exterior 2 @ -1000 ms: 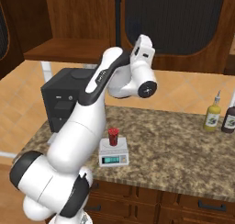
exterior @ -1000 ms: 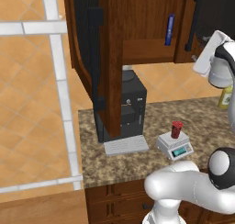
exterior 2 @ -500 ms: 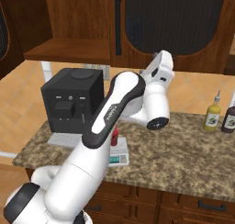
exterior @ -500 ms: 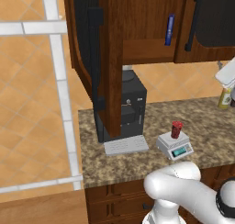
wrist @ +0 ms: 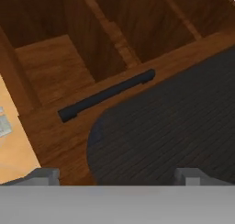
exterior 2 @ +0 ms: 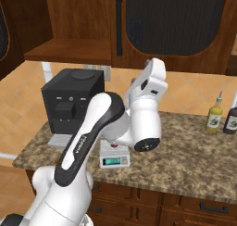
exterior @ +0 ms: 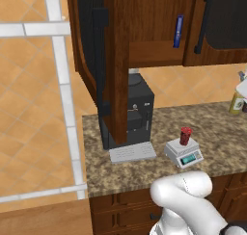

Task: Pick the yogurt and place it on the digital scale for weighing, and close the cabinet.

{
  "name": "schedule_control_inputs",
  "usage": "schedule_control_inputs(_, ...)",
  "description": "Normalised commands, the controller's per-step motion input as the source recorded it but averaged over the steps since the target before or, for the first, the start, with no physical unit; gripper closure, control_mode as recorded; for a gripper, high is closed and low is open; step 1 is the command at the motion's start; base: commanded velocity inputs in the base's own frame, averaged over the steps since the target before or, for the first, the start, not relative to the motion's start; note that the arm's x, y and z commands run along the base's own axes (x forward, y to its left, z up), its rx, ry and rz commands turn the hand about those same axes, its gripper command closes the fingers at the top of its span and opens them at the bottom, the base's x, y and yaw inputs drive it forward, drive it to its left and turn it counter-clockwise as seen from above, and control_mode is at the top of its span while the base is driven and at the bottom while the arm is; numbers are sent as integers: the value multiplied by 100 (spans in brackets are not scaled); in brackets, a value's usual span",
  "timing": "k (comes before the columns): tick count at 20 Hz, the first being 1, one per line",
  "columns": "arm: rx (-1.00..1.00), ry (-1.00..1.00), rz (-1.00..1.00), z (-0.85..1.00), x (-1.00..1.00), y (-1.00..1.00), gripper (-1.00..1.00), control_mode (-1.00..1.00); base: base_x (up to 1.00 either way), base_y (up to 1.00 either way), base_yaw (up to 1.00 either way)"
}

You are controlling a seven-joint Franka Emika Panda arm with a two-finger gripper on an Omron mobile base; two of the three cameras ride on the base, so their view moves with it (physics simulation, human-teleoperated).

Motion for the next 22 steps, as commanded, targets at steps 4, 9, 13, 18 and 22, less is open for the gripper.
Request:
schedule_control_inputs(4, -28, 4, 0, 11, -100, 15, -100, -100, 0, 0, 0)
schedule_control_inputs(9, -13, -24, 0, -19, -100, 15, -100, -100, 0, 0, 0)
schedule_control_inputs(13, 1, -30, 0, -7, -100, 40, -100, -100, 0, 0, 0)
schedule_control_inputs(18, 13, -18, -1, -35, -92, 96, -100, -100, 0, 0, 0)
schedule_control_inputs(22, 19, -22, -8, -6, -100, 100, -100, -100, 0, 0, 0)
